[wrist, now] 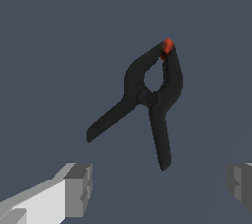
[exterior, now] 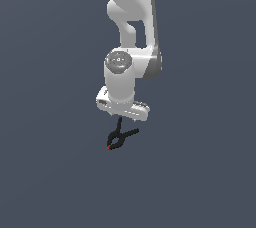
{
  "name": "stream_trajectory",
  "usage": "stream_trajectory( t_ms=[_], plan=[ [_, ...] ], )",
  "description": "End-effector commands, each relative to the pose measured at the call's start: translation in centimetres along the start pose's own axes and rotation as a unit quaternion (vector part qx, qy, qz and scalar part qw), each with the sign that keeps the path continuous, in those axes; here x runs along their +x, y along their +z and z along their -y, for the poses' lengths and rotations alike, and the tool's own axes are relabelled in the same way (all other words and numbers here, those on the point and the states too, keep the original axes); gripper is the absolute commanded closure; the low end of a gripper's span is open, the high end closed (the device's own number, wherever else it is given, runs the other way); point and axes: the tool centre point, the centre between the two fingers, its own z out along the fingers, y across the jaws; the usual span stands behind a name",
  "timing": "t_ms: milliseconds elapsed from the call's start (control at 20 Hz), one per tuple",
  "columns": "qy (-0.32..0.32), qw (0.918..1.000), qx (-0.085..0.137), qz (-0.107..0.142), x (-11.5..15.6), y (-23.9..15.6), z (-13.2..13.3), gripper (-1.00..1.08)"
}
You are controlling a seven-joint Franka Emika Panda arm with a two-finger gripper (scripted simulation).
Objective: Pick up the object and move it to a goal position.
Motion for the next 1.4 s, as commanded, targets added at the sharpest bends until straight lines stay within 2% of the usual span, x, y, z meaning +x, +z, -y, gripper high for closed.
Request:
stream_trajectory(
  t_ms=[0, 300, 600, 900, 1350],
  plan=[
    [0.038, 0.9993, 0.001, -0.003, 0.9, 1.1, -0.1, -0.92],
    [0.116, 0.9932, 0.002, -0.009, 2.8, 3.4, -0.5, -0.92],
    [0.164, 0.9863, 0.003, -0.014, 3.9, 4.9, -0.8, -0.92],
    [0.183, 0.9829, 0.003, -0.016, 4.4, 5.5, -0.9, -0.92],
    [0.182, 0.9831, 0.003, -0.016, 4.3, 7.5, -0.9, -0.92]
  ],
)
